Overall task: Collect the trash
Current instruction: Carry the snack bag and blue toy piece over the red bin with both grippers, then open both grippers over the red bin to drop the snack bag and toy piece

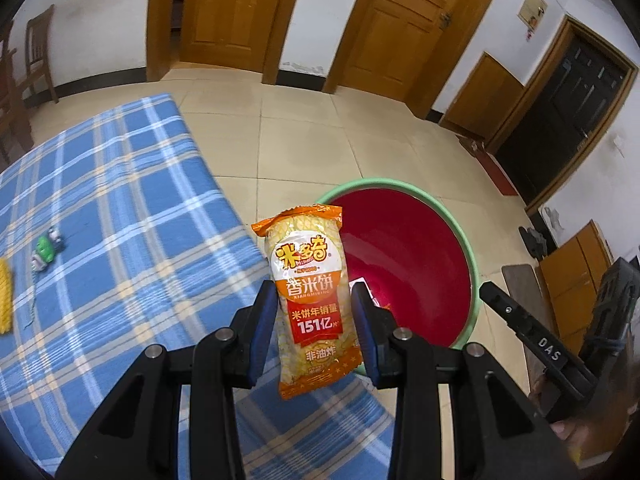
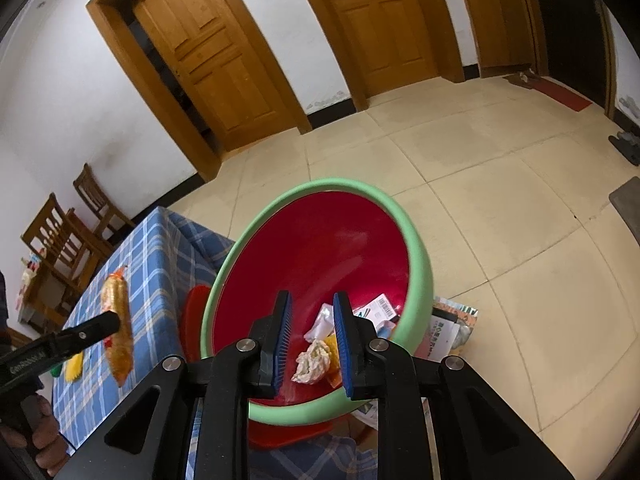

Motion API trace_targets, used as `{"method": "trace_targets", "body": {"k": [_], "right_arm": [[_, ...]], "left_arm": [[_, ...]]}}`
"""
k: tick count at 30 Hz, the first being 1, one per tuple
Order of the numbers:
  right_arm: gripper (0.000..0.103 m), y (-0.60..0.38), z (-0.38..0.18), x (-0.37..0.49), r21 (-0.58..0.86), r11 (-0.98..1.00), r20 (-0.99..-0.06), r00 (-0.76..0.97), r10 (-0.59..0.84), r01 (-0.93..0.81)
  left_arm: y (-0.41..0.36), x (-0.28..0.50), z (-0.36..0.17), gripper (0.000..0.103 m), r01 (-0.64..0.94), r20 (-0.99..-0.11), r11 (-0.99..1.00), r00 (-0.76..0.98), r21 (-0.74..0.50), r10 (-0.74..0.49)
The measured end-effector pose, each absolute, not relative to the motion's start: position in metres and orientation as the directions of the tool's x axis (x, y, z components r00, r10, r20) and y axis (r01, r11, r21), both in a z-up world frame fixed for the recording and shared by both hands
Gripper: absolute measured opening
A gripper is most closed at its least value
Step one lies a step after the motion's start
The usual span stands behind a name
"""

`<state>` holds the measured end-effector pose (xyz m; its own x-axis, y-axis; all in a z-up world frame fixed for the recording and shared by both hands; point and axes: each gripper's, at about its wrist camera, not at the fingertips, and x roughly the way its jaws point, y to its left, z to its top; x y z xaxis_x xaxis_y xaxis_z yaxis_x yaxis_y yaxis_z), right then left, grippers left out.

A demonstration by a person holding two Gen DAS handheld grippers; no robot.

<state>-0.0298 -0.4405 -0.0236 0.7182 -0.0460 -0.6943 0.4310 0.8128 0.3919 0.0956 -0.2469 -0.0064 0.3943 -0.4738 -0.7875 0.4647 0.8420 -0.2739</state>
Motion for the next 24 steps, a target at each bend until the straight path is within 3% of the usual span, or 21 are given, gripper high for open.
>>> {"method": "trace_targets", "body": {"k": [11,16,24], "right_arm": [[0.023,-0.460,-0.027,-0.044,0.406,0.786,-0.690,0.721,-0.070,0.465],[0.025,-0.468,-0.030,-0.048,0.415,0.775,-0.692,0.718,-0.073,0.478],[0.026,-0.467,-0.029,-0.048,0.417,0.772,-0.689,0.721,-0.075,0.479]], "left_arm": [[-0.295,0.093,-0.022,0.038,0.540,-0.806,0.799,0.331,-0.266,-0.491],[-0.305,0.091,-0.021,0.056,0.552,-0.801,0.792,0.334,-0.261,-0.497],[-0.299,0.090,-0.014,0.056,0.536,-0.793,0.802,0.354,-0.263,-0.496]]}}
